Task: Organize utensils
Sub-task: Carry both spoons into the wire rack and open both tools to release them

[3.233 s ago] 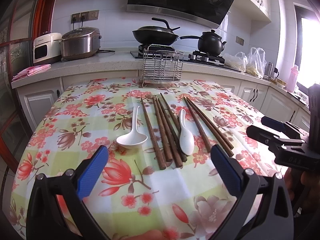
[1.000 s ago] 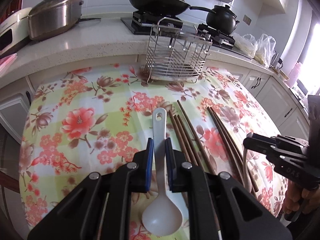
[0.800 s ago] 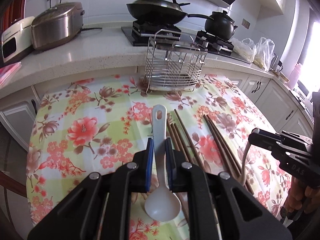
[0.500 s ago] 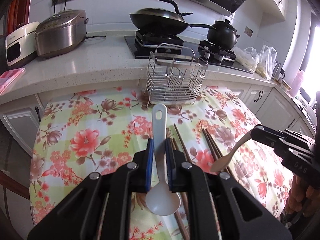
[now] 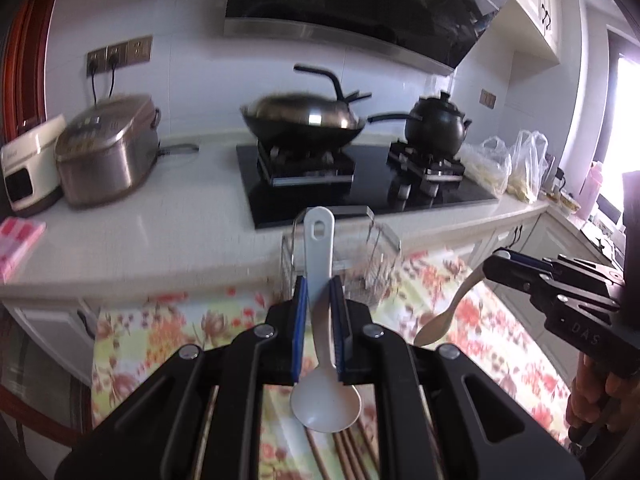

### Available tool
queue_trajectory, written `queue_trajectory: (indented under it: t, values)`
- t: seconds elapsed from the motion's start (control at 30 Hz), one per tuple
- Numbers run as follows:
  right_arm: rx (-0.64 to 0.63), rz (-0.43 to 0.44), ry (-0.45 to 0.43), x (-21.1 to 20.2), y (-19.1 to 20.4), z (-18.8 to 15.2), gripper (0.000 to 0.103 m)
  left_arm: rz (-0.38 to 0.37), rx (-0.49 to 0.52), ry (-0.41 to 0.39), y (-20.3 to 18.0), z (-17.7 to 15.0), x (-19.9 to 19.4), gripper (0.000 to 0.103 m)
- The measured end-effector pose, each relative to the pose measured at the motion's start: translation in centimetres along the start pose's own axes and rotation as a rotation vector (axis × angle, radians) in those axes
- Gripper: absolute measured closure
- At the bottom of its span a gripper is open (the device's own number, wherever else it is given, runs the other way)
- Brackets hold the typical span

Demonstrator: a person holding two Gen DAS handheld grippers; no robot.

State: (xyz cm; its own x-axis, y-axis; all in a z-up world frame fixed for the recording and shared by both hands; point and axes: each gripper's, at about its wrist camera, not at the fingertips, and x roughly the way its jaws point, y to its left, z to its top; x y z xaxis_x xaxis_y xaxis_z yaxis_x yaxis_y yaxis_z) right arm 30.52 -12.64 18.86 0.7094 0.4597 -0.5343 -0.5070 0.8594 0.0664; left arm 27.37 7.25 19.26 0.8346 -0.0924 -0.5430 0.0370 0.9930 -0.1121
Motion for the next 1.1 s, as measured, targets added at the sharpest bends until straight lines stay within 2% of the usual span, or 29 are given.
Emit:
queue_trajectory:
  t: [0.23,0.3,0.43,0.6,0.9,1.1]
  values:
    - [0.014,-0.004,-0.048,2.8,-1.6,8.2,0.085,0.027,0.016,-0.069,-1.2,8.4,2.6,0.092]
    - [0.027,-0.001,-0.048,4.1,-2.4,9.6,0.085,0.038,0.012,-0.076,-1.3,10.3,4.3,0.092]
    - [0.063,0.010,-0.024,7.6,-4.0,11.1,0.085,0.055,0.001,-0.076,-1.3,12.1,7.6,0.092]
    - [0.107,0.031,0.040,11.8,-5.4,9.9,0.085,0.076,-0.013,-0.068,-1.1,11.6,11.7,0.092]
    - [0.181,0.039,0.170,16.2,-7.3,5.6,0.085,0.110,-0.076,-0.037,0.2,7.0,16.3,0.092]
    - [0.222,0.029,0.245,18.6,-8.6,3.1,0.084,0.130,-0.128,0.033,0.9,4.0,18.5,0.091]
